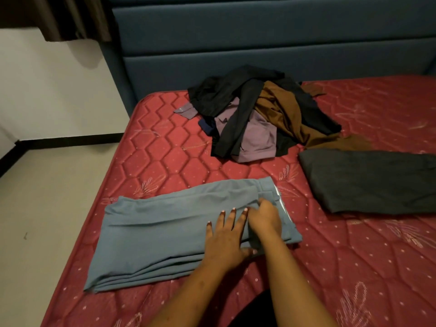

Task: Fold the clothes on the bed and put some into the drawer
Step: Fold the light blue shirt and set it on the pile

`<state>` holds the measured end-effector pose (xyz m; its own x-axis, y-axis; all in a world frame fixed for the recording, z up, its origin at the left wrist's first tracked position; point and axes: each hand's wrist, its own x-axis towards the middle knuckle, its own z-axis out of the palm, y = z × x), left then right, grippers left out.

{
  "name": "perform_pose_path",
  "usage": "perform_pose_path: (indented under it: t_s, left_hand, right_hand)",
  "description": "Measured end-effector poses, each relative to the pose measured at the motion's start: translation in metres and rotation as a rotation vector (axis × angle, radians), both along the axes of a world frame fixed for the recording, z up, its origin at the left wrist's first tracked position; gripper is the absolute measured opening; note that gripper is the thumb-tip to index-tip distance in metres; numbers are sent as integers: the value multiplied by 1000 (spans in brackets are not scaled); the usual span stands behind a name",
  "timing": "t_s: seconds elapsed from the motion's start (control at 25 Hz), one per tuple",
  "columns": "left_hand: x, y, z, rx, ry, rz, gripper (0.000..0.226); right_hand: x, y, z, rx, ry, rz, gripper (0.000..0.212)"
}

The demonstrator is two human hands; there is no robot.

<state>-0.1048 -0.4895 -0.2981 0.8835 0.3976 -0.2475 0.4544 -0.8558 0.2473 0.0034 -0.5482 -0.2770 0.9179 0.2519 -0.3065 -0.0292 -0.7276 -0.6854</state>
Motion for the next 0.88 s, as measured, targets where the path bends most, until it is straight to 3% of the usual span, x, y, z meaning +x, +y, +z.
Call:
perform_pose_path:
  t_s: [0.12,0.24,0.32,0.6,0.72,0.88]
  left_hand:
    - [7,-6,-1,-2,22,-40,96]
    - [8,-8,-9,-22,73,-36,88]
    - [7,-9,-13,-23,95,-33,84]
    - [3,-8,-12,-72,72,-27,89]
    - [-3,-5,-10,-91,44,-13,91]
    - [-28,6,-7,-97,12,52,90]
  right_hand:
    - [9,-10,7,-117,-48,-26,42]
    - [10,-17,5,-321,-1,13,68]
    - [9,-16,2,-355,-14,-8,77]
    - [10,-13,-4,-251,18,-38,63]
    - [14,-15,-9,-230,90,-39,74]
    - [13,-14,-9,-79,171,-13,45]
